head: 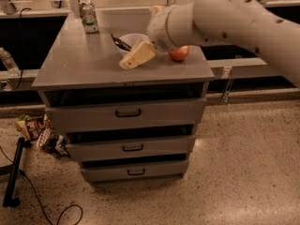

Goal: Pick rxbar chocolate from white bowl and place on counter

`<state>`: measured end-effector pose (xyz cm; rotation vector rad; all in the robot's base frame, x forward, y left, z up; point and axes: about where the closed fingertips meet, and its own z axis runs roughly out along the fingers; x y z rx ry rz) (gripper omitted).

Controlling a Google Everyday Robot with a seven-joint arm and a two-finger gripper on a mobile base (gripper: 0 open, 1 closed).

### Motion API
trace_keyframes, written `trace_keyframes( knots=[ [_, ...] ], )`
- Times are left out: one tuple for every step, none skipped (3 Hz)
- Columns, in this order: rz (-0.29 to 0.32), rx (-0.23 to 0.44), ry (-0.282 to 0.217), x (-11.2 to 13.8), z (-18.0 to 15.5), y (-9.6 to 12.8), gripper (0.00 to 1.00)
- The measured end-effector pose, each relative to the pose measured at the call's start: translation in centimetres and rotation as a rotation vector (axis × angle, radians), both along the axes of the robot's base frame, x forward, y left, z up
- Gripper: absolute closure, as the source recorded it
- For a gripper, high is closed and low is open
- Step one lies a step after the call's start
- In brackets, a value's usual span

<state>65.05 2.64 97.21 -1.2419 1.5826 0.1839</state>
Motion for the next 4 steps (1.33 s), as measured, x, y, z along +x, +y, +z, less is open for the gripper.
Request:
trace_keyframes(
  knots=[
    [-0.001,0.031,0.031,0.0,0.1,1.9,0.0],
    [0.001,0.03,0.021,1.0,-1.1,2.6,0.0],
    [0.021,0.021,-0.011,3.1,-2.3,4.4,0.0],
    [0.025,0.009,-0.046,5.3,-3.0,5.7,0.0]
  ],
)
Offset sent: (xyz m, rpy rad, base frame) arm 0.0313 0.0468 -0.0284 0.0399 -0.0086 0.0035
